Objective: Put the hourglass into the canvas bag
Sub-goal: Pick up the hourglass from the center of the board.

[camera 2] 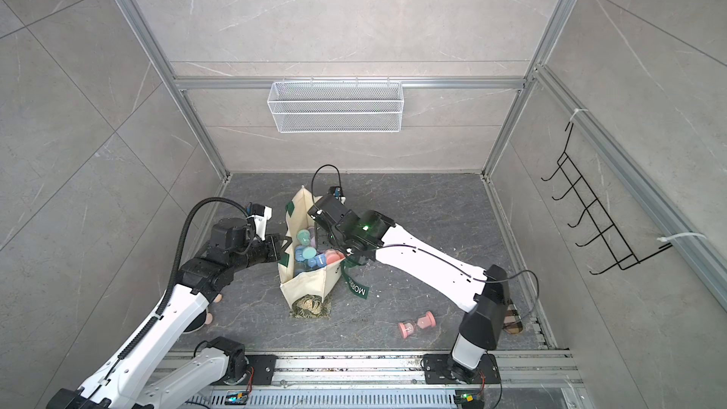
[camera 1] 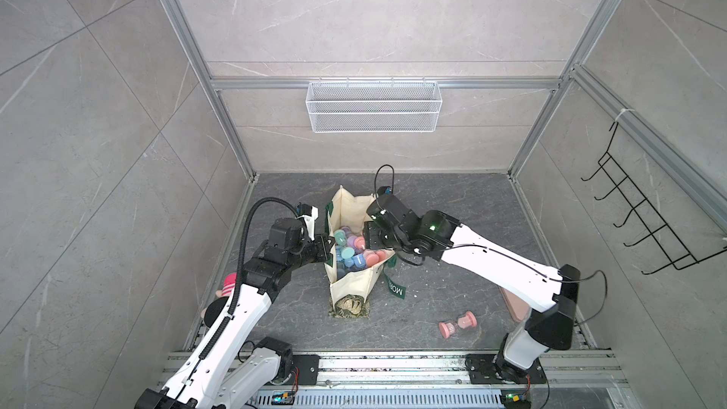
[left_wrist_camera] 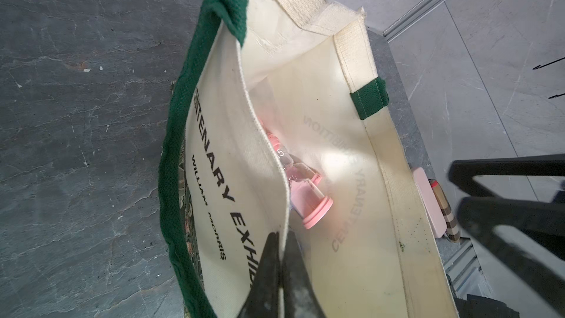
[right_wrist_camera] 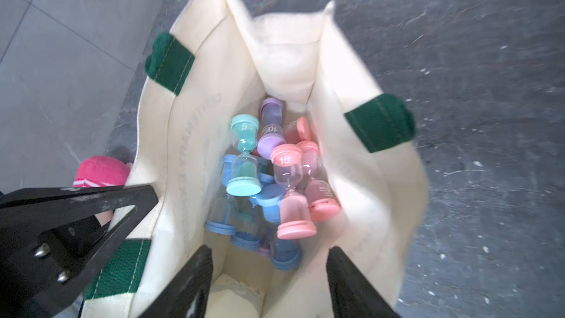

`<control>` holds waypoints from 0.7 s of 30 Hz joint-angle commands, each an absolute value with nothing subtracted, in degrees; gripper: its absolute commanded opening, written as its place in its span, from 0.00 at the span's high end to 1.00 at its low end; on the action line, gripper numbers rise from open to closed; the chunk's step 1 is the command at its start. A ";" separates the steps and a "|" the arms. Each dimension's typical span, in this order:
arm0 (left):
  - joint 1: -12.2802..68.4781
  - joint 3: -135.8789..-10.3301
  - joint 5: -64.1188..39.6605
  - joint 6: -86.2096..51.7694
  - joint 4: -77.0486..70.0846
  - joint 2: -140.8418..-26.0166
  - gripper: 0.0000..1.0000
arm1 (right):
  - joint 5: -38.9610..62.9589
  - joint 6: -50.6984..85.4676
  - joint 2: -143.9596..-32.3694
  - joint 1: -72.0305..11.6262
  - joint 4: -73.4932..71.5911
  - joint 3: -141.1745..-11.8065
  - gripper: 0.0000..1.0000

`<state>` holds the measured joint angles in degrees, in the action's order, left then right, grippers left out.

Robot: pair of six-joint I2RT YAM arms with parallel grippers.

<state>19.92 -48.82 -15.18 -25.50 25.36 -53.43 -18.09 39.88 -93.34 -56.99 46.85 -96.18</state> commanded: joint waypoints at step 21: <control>19.95 -49.68 -18.17 -24.88 24.94 -53.02 1.00 | -32.44 67.86 -64.96 -57.16 68.21 -61.03 0.39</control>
<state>19.92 -48.82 -15.18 -25.50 25.41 -53.23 -32.62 61.49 -67.48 -56.99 63.92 -64.10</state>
